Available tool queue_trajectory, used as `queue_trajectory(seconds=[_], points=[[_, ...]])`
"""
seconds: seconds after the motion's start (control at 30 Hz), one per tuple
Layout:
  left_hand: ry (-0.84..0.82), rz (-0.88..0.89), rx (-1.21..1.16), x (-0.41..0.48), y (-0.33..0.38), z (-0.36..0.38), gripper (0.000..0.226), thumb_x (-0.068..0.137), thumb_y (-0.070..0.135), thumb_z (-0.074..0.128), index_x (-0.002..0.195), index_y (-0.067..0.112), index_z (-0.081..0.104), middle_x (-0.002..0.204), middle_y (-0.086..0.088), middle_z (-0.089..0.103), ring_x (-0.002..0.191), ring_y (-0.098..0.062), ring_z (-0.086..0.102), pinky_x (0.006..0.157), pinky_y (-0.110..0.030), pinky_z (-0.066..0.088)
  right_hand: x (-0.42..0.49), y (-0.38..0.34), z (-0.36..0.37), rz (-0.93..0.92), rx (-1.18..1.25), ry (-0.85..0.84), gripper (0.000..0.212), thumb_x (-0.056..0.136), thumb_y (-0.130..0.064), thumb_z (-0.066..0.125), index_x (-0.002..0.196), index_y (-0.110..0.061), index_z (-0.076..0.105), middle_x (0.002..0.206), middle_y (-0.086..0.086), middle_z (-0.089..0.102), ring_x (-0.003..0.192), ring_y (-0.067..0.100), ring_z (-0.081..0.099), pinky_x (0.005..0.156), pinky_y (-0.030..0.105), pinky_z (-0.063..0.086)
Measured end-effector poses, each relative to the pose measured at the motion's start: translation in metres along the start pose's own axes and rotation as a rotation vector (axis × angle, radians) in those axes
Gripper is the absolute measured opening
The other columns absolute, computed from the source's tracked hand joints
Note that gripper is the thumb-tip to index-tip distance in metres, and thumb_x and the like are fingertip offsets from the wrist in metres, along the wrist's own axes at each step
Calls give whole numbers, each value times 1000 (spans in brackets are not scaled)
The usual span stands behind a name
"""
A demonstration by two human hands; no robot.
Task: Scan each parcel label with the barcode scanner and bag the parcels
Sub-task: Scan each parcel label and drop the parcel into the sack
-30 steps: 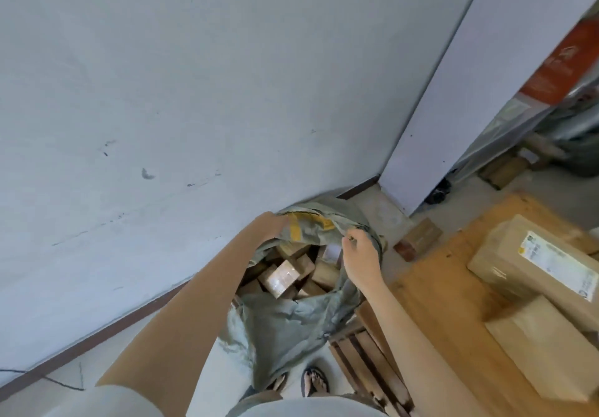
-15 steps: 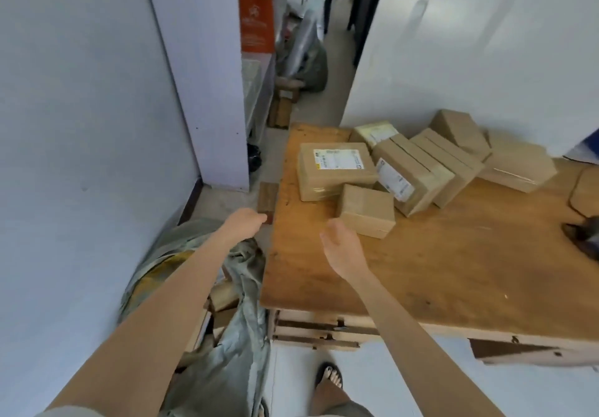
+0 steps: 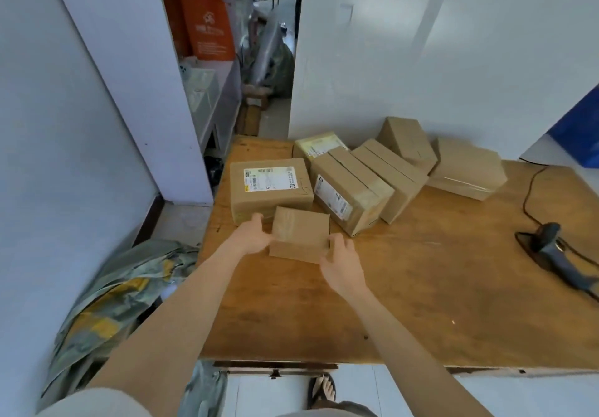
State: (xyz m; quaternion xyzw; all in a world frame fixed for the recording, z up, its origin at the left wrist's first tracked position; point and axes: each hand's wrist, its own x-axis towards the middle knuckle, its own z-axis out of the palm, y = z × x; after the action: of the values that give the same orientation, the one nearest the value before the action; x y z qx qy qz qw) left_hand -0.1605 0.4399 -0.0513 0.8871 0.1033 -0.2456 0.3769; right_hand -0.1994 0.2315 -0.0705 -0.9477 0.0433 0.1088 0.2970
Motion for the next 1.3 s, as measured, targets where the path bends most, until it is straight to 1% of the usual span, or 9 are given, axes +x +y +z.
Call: queue_trajectory(seconds=[0.27, 0.37, 0.43, 0.53, 0.7, 0.93, 1.07, 1.17, 1.3], points=[[136, -12, 189, 11, 23, 46, 113, 77, 22, 75, 153, 17, -9, 131, -15, 53, 113, -31, 56, 94, -44, 49, 29, 26, -8, -197, -22, -128, 60, 93, -22, 55, 144, -26, 23, 131, 10, 46, 106, 28, 59, 88, 41, 53], [287, -7, 90, 8, 26, 56, 98, 70, 32, 81, 149, 15, 25, 127, -8, 57, 113, -29, 57, 91, -42, 50, 35, 35, -15, -212, 49, -79, 59, 92, -21, 59, 142, -28, 30, 129, 8, 52, 107, 24, 59, 91, 38, 52], [313, -2, -17, 5, 27, 52, 63, 70, 43, 80, 124, 17, 59, 110, 0, 66, 103, -22, 62, 83, -35, 52, 38, 40, -25, -200, 139, -32, 55, 91, -23, 62, 139, -28, 36, 125, 5, 57, 106, 22, 60, 91, 39, 53], [315, -25, -241, -6, 33, 47, 37, 76, 56, 71, 84, 20, 68, 78, 12, 63, 79, -10, 60, 63, -18, 41, 36, 43, -40, -150, 295, 53, 46, 93, -29, 60, 134, -26, 42, 120, 3, 63, 102, 20, 62, 87, 37, 53], [103, 42, -557, -27, 47, 53, 63, 76, 70, 58, 117, 23, 65, 117, 13, 57, 112, -8, 49, 96, -28, 33, 16, 44, -52, 69, 358, 222, 39, 95, -39, 53, 128, -21, 43, 105, 10, 67, 97, 31, 63, 77, 36, 49], [-223, 202, -568, -32, 74, 89, 54, 68, 49, 79, 113, 30, 55, 119, 9, 57, 108, -8, 55, 80, -27, 38, -5, 90, -77, 433, 380, 238, 37, 98, -39, 44, 125, -13, 46, 119, 14, 61, 103, 33, 60, 74, 36, 44], [-157, 271, -504, -31, 114, 120, 56, 64, 57, 80, 105, 25, 60, 114, 3, 61, 105, -13, 60, 76, -24, 45, -18, 134, -97, 475, 494, 196, 59, 94, -61, 32, 117, -13, 58, 117, 10, 61, 109, 30, 57, 92, 41, 46], [-71, 173, -459, -32, 152, 138, 65, 62, 75, 67, 97, 21, 55, 113, 1, 60, 101, -17, 57, 72, -29, 42, -20, 157, -115, 417, 848, 30, 64, 85, -69, 48, 125, -20, 55, 119, 2, 61, 111, 24, 58, 100, 46, 48], [-183, 18, -420, -27, 200, 152, 72, 69, 88, 40, 99, 27, 62, 86, 7, 70, 98, -19, 58, 76, -37, 43, -10, 198, -142, 420, 1028, -89, 59, 73, -67, 65, 103, -16, 64, 74, 1, 67, 59, 15, 58, 55, 24, 48]])
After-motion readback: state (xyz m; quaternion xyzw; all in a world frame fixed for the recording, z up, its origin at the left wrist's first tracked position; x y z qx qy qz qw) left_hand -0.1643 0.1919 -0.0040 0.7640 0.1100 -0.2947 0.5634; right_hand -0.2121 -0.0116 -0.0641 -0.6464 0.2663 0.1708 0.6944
